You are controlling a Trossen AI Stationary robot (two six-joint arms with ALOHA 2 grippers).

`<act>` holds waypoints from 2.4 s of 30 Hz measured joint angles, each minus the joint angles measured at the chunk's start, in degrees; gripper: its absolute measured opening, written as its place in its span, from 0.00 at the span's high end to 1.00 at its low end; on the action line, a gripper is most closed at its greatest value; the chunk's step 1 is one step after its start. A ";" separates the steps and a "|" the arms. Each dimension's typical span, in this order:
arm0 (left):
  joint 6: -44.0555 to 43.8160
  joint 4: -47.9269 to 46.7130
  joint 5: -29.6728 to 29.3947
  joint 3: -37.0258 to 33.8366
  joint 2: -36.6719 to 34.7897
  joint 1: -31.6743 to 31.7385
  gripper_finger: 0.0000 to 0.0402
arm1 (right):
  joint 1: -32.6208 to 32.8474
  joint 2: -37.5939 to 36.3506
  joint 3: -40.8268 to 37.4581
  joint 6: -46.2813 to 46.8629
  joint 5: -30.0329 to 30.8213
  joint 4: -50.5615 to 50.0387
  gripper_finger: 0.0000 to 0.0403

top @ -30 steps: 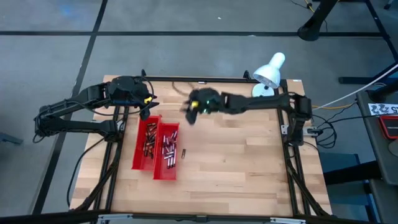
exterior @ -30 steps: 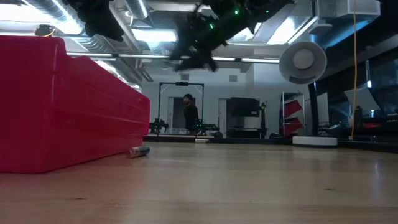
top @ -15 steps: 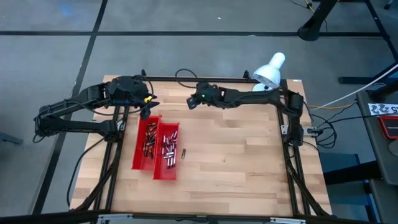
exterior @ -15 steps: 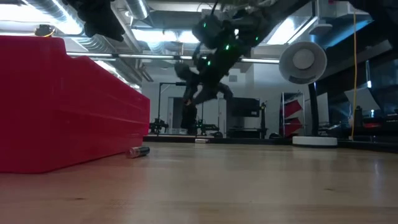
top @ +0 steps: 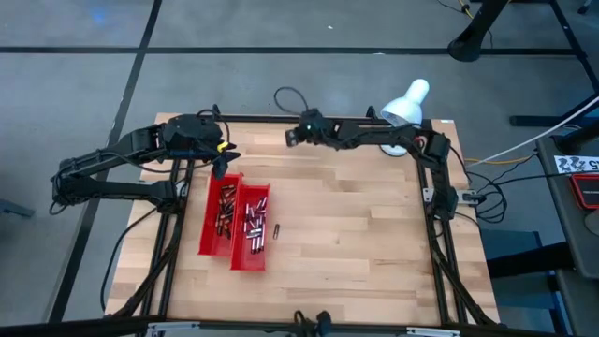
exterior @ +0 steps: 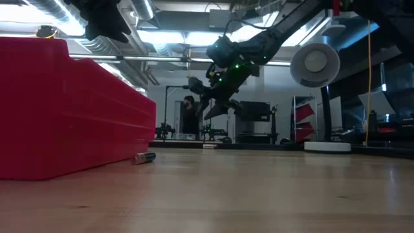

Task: Sort batteries
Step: Put the silver battery into the right red bin

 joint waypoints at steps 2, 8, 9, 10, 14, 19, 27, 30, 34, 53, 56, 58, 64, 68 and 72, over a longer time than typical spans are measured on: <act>-1.03 0.00 0.00 0.00 0.00 0.00 0.63 | -0.96 -0.02 0.14 -0.62 -1.97 1.76 0.67; -3.86 -0.13 0.25 0.00 0.00 0.00 0.63 | -2.08 -0.02 0.17 -1.14 -1.64 5.79 0.67; -4.20 -0.13 0.28 0.00 0.00 0.01 0.63 | -2.45 -0.02 0.17 -1.15 -1.45 5.86 0.67; -4.50 -0.15 0.33 0.00 0.00 0.00 0.63 | -2.53 -0.02 0.17 -0.99 -1.44 5.85 0.67; -4.88 -0.15 0.33 0.00 0.00 0.00 0.63 | -4.80 -0.02 0.19 4.59 -6.60 4.77 0.65; -4.85 -0.15 0.33 0.00 0.00 0.00 0.63 | -7.99 -0.02 0.48 8.28 -10.50 1.36 0.51; -4.25 -0.02 0.31 0.00 0.02 0.02 0.63 | -9.35 3.95 12.32 3.74 -10.39 -10.49 0.26; -4.25 -0.11 0.29 0.00 0.04 0.06 0.63 | -9.36 9.47 22.21 2.19 -7.83 -25.05 0.25; -3.64 -0.26 0.44 0.00 0.07 0.13 0.63 | -9.42 16.65 34.48 2.27 -6.54 -37.86 0.26; 0.50 -0.59 1.74 0.00 0.07 0.07 0.63 | -9.90 26.84 44.69 5.16 -8.21 -45.99 0.20; 0.56 -0.59 1.75 0.00 0.07 0.07 0.63 | -10.21 26.85 44.69 5.38 -7.02 -44.44 0.21; 1.08 -0.60 1.76 0.00 0.07 0.07 0.63 | -10.67 27.09 44.69 6.64 -6.73 -44.82 0.21; 2.31 -0.68 3.72 0.00 0.07 0.07 0.63 | -11.29 28.57 44.87 7.61 -6.28 -46.78 0.21; 3.79 -0.88 4.07 0.00 0.07 0.13 0.63 | -11.66 28.59 44.85 8.08 -6.52 -46.70 0.21; 5.10 -1.01 4.07 0.00 0.07 0.13 0.63 | -11.67 28.59 44.80 7.47 -6.77 -46.71 0.21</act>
